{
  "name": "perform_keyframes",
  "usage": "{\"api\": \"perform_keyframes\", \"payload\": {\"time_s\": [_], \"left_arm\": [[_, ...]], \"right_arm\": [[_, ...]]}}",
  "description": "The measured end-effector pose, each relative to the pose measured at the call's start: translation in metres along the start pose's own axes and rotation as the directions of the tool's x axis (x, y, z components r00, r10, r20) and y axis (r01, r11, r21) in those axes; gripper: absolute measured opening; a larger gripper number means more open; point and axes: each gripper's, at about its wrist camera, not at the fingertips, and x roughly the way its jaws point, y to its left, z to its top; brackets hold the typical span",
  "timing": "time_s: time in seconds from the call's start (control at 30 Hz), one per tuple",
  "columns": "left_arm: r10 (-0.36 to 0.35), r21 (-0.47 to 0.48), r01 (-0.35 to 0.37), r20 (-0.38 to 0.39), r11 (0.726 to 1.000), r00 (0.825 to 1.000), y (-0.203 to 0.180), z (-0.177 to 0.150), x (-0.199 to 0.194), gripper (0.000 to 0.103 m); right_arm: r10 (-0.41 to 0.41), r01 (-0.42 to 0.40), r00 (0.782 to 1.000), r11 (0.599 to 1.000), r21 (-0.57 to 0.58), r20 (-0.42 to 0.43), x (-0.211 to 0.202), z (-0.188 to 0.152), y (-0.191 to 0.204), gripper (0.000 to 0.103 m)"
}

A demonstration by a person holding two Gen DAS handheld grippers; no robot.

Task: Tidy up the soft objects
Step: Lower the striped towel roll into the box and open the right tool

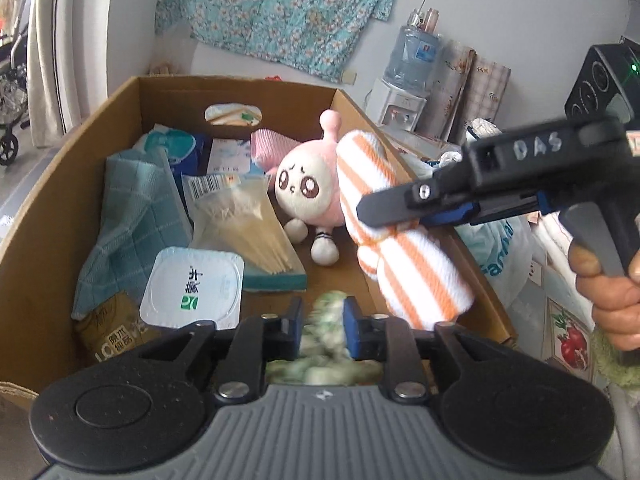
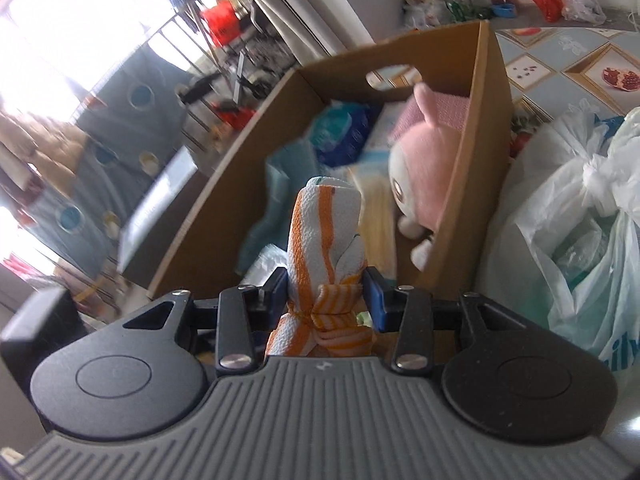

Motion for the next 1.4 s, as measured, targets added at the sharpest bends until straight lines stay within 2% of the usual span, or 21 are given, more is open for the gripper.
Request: {"api": "perform_keyframes", "payload": {"time_s": [0.07, 0.27, 0.5, 0.63, 0.73, 0.87, 0.9, 0.97, 1.07, 1.13, 1.3, 1.4], "left_arm": [[-0.007, -0.014, 0.007, 0.011, 1.000, 1.000, 0.001, -0.002, 0.002, 0.039], [-0.023, -0.032, 0.025, 0.059, 0.999, 0.998, 0.006, -0.003, -0.008, 0.043], [-0.029, -0.046, 0.034, 0.111, 0.998, 0.993, 0.012, -0.007, -0.022, 0.050], [-0.036, -0.067, 0.045, 0.133, 0.997, 0.990, 0.016, -0.010, -0.028, 0.051], [-0.027, -0.086, 0.040, 0.152, 0.996, 0.988, 0.020, -0.010, -0.035, 0.053], [0.000, -0.096, 0.018, 0.185, 0.995, 0.983, 0.025, -0.011, -0.045, 0.063], [0.007, -0.098, 0.012, 0.193, 0.995, 0.981, 0.026, -0.012, -0.047, 0.065], [0.020, -0.102, 0.001, 0.205, 0.995, 0.979, 0.026, -0.014, -0.051, 0.069], [0.029, -0.111, -0.006, 0.208, 0.994, 0.978, 0.029, -0.016, -0.053, 0.070], [0.029, -0.115, -0.005, 0.210, 0.993, 0.977, 0.031, -0.016, -0.053, 0.071], [0.037, -0.125, -0.010, 0.219, 0.992, 0.975, 0.034, -0.018, -0.055, 0.074], [0.030, -0.131, 0.001, 0.232, 0.991, 0.972, 0.035, -0.021, -0.059, 0.081]], "right_arm": [[-0.022, 0.022, 1.000, 0.999, -0.025, -0.006, 0.000, -0.003, 0.001, 0.040], [-0.124, 0.119, 0.992, 0.985, -0.121, -0.027, 0.003, -0.001, 0.019, 0.041], [-0.254, 0.234, 0.965, 0.942, -0.240, -0.056, 0.012, 0.005, 0.036, 0.041], [-0.232, 0.217, 0.972, 0.953, -0.213, -0.046, 0.013, 0.010, 0.032, 0.040], [-0.161, 0.156, 0.986, 0.982, -0.104, -0.040, 0.013, 0.019, 0.021, 0.039], [-0.056, 0.058, 0.996, 0.998, 0.033, -0.067, 0.021, 0.024, 0.007, 0.041], [-0.064, 0.067, 0.995, 0.997, 0.041, -0.074, 0.024, 0.023, 0.007, 0.042], [-0.109, 0.108, 0.992, 0.994, -0.015, -0.066, 0.027, 0.024, 0.014, 0.045], [-0.189, 0.186, 0.981, 0.979, -0.085, -0.033, 0.024, 0.024, 0.020, 0.050], [-0.215, 0.212, 0.976, 0.971, -0.114, -0.014, 0.021, 0.024, 0.022, 0.051], [-0.211, 0.213, 0.977, 0.968, -0.134, 0.028, 0.003, 0.024, 0.022, 0.051], [-0.170, 0.176, 0.984, 0.979, -0.105, 0.061, -0.011, 0.020, 0.018, 0.051]]}}
